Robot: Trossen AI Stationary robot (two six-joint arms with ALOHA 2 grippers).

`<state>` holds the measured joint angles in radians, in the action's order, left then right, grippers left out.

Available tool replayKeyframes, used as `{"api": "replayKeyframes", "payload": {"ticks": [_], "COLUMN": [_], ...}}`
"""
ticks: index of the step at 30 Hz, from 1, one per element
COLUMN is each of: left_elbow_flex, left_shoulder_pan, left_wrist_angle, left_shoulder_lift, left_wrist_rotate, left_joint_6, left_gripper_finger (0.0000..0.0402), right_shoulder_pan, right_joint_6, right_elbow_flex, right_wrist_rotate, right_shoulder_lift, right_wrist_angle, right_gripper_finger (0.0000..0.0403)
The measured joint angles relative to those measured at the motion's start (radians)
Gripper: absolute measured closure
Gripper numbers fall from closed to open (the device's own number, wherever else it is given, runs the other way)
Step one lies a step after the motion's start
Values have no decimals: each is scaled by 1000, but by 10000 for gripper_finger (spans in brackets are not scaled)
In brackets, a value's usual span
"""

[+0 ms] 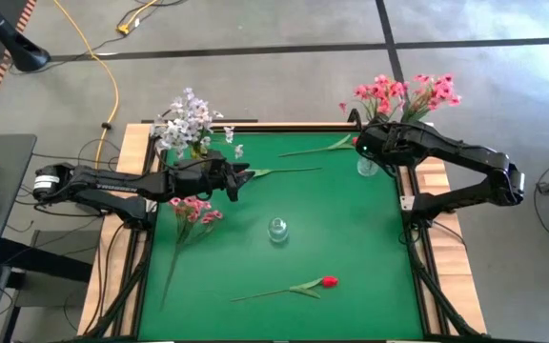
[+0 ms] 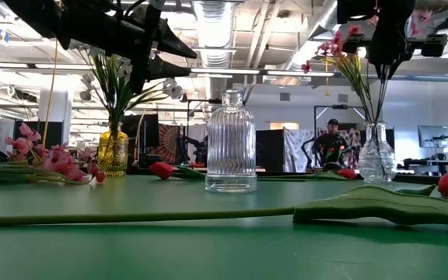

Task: Sort flowers into vase by color
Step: Put the bottom pink flowers into the top transparent vase, then put the pink flowers into the top transparent vase

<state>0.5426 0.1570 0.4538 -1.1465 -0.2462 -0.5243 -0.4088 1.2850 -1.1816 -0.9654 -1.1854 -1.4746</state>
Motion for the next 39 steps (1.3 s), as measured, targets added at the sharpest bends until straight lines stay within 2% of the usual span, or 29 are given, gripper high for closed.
{"api": "replayKeyframes", "payload": {"ticks": [5,15,28,34,39], "left_elbow_flex": [0,0,0,0,0], "left_shoulder_pan": [0,0,0,0,0], "left_wrist_angle": [0,0,0,0,0], "left_shoulder_lift": [0,0,0,0,0], "left_wrist_rotate": [0,0,6,13,32], "left_joint_6": [6,22,33,33,32], "left_gripper_finger": [212,212,212,212,212], "right_shoulder_pan": [0,0,4,6,37], "right_joint_6": [-57,-307,-625,-744,-872], "right_elbow_flex": [0,0,0,0,0], "right_wrist_rotate": [19,206,470,668,843], "right_shoulder_lift": [0,0,11,47,89], "right_wrist_angle": [-1,0,28,110,250], "right_gripper_finger": [253,195,191,191,191]}}
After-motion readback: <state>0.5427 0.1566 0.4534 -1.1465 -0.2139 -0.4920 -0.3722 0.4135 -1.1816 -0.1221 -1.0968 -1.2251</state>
